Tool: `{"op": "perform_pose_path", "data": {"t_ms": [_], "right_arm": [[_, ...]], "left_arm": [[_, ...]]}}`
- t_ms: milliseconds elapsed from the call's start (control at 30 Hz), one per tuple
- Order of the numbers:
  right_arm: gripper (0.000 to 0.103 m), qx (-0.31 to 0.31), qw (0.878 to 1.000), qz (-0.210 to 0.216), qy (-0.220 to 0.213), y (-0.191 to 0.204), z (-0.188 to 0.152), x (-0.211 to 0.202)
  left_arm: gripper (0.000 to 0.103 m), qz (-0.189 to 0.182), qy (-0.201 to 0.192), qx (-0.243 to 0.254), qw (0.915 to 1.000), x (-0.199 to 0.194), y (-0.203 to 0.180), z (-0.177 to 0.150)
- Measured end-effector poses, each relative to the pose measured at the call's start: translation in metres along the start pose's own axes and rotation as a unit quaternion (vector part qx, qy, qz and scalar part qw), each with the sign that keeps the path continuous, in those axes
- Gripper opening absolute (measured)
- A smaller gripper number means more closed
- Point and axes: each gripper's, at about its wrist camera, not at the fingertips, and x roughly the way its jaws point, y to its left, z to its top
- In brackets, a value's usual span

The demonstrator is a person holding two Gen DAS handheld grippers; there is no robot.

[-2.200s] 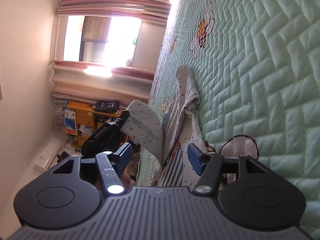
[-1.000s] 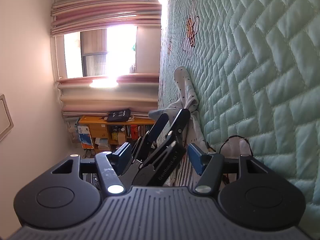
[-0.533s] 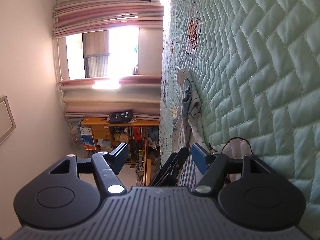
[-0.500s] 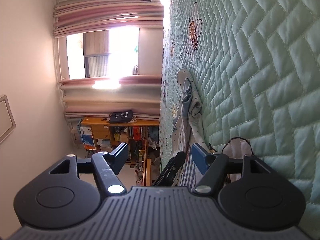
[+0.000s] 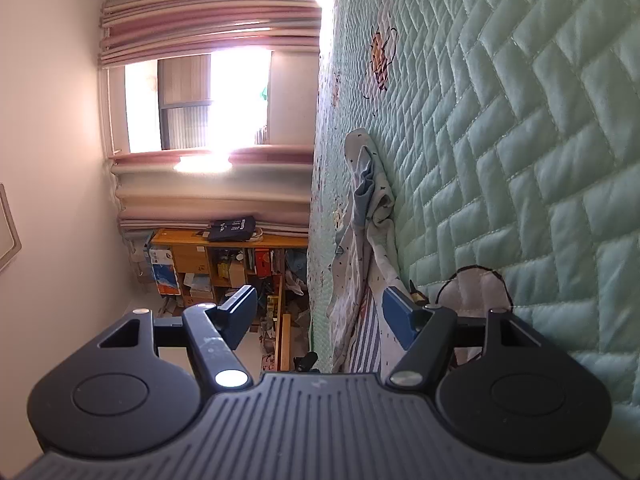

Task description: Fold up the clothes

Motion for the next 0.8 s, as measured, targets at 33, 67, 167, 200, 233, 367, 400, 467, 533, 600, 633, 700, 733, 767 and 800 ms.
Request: {"op": "perform_pose_path", "data": {"t_ms": [33, 67, 167, 200, 233, 367, 400, 467, 533, 600, 633, 700, 733, 767, 800], "right_arm": [[0.071, 0.0, 1.0, 0.0, 0.0, 0.0, 0.0, 0.0], [0.071, 0.001, 1.0, 0.0, 0.0, -0.001, 0.0, 0.0], [0.071, 0.009, 1.0, 0.001, -0.001, -0.002, 0.0, 0.0], [0.071, 0.011, 1.0, 0.002, -0.001, -0.002, 0.001, 0.0], [0.071, 0.013, 1.0, 0.004, 0.0, -0.003, 0.001, 0.0], [0.071, 0.013, 1.0, 0.003, 0.0, -0.004, -0.001, 0.0], [0.071, 0.013, 1.0, 0.002, 0.0, -0.004, -0.001, 0.0], [0.071, 0.018, 1.0, 0.003, -0.002, -0.006, 0.0, -0.001], [0.071, 0.024, 1.0, 0.006, -0.004, -0.008, 0.0, -0.001], [0.071, 0.027, 1.0, 0.008, -0.004, -0.009, 0.0, -0.002], [0.071, 0.028, 1.0, 0.008, -0.004, -0.009, 0.0, -0.002], [0.071, 0.029, 1.0, 0.008, -0.004, -0.01, -0.001, -0.001], [0.071, 0.03, 1.0, 0.009, -0.003, -0.01, -0.001, -0.001], [0.071, 0.031, 0.999, 0.01, -0.003, -0.011, -0.001, -0.001], [0.071, 0.032, 0.999, 0.011, -0.003, -0.011, -0.001, -0.001]], "left_arm": [[0.073, 0.008, 0.004, 0.018, 0.9998, -0.002, 0.001, -0.003], [0.073, 0.017, 0.009, 0.036, 0.9992, -0.003, 0.001, -0.007], [0.073, 0.038, 0.021, 0.111, 0.9928, -0.005, -0.002, -0.018], [0.073, 0.045, 0.02, 0.145, 0.9882, -0.005, -0.008, -0.021], [0.073, 0.052, 0.02, 0.179, 0.9823, -0.004, -0.013, -0.024], [0.073, 0.058, 0.013, 0.274, 0.9599, -0.002, -0.034, -0.027], [0.074, 0.064, 0.011, 0.293, 0.954, 0.0, -0.039, -0.027], [0.077, 0.088, 0.006, 0.327, 0.9408, 0.008, -0.045, -0.028], [0.079, 0.116, 0.0, 0.326, 0.9381, 0.015, -0.042, -0.025], [0.079, 0.139, 0.0, 0.299, 0.9442, 0.019, -0.031, -0.02], [0.083, 0.145, 0.0, 0.28, 0.9491, 0.02, -0.023, -0.018], [0.089, 0.133, 0.013, 0.22, 0.9663, 0.02, -0.006, -0.017], [0.089, 0.124, 0.022, 0.188, 0.9741, 0.02, 0.002, -0.016], [0.089, 0.117, 0.028, 0.162, 0.9794, 0.02, 0.008, -0.016], [0.089, 0.113, 0.029, 0.144, 0.9827, 0.018, 0.012, -0.016]]}}
